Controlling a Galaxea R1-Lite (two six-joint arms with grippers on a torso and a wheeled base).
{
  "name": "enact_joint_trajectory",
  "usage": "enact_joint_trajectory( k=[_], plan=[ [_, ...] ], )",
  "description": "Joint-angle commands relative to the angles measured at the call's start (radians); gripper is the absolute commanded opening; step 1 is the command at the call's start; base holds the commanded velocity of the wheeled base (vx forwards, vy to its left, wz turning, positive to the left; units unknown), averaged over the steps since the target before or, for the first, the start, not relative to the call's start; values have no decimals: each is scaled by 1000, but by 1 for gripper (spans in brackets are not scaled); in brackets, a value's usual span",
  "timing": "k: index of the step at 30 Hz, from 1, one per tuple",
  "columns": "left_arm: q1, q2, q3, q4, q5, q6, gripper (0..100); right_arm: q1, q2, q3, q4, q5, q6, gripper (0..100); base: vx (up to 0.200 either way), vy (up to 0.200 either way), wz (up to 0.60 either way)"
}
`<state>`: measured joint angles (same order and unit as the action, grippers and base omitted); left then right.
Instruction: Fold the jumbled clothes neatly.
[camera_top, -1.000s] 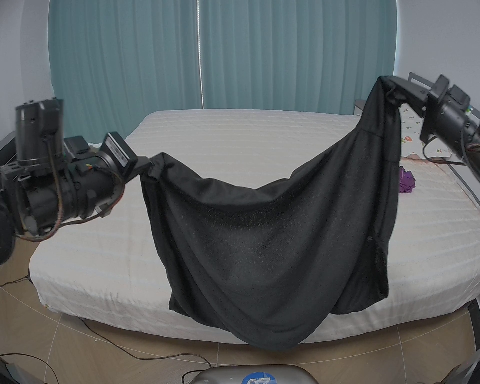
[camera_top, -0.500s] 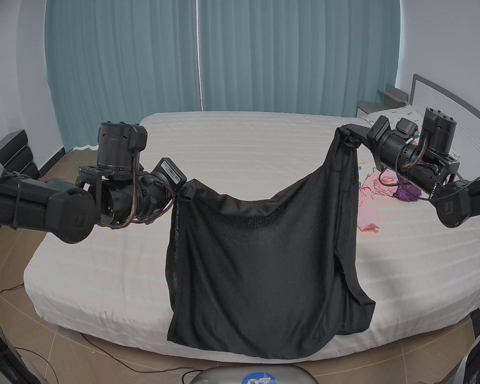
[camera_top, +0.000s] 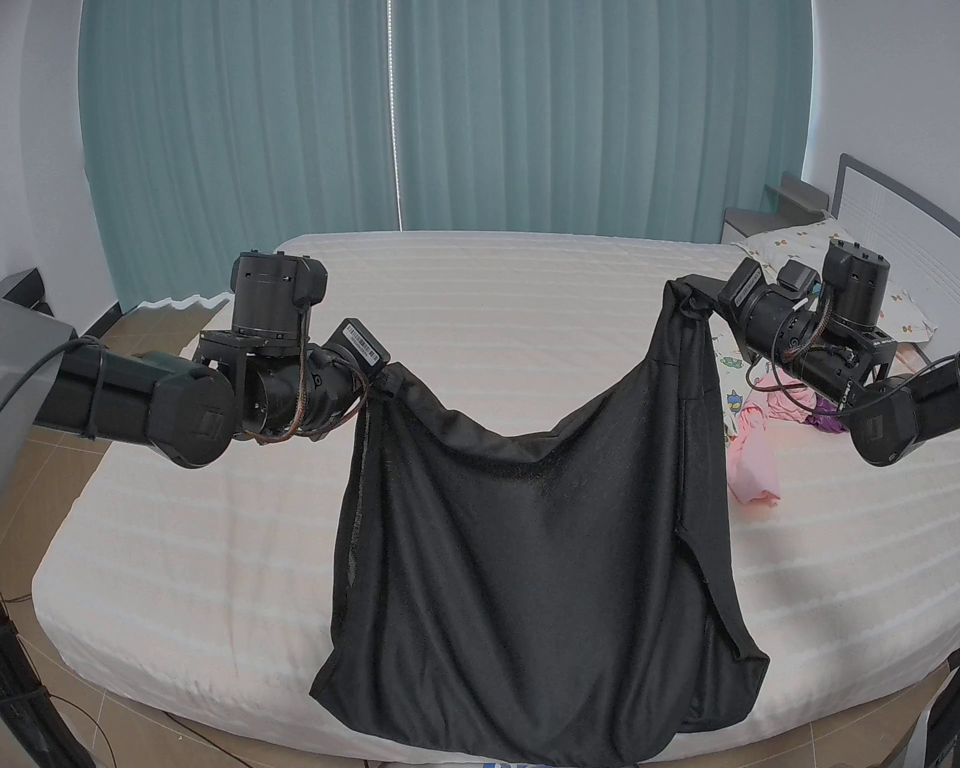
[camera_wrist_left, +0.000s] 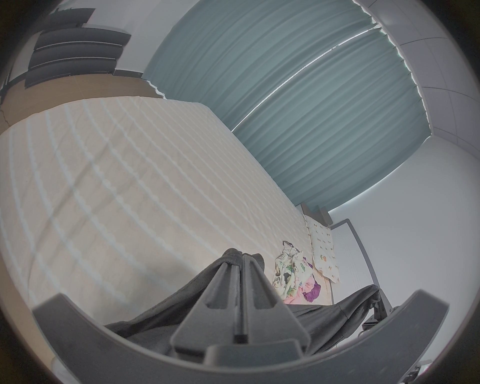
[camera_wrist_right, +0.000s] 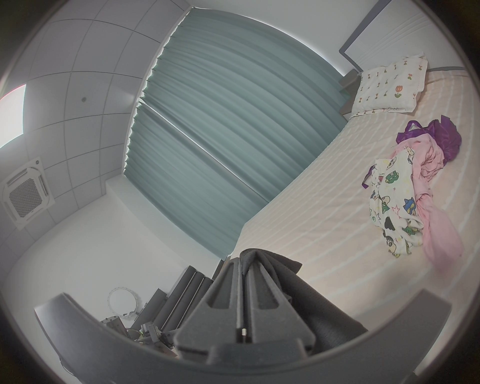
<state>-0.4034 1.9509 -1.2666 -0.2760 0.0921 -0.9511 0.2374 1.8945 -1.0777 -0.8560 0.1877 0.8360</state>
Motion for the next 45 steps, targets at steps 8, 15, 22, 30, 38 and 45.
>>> enact_joint_trajectory(
  k=[8,15,22,30,38,45],
  plan=[
    [32,108,-17,0,5,0,0,3,127,-11,-18,-63,0,0,25,0,0],
    [55,160,-39,0,-2,-3,0,8,213,-16,-63,-102,2,0,0,0,0],
    [66,211,-88,-2,-2,-5,100,19,264,-31,-78,-106,0,100,0,0,0],
    [86,280,-128,1,35,0,100,-18,390,-96,44,-212,-38,100,0,0,0],
    [106,177,18,0,11,-3,100,-44,371,-42,126,-235,-74,100,0,0,0],
    [106,80,181,-2,-32,-12,100,-3,341,128,124,-231,-225,100,0,0,0]
  ],
)
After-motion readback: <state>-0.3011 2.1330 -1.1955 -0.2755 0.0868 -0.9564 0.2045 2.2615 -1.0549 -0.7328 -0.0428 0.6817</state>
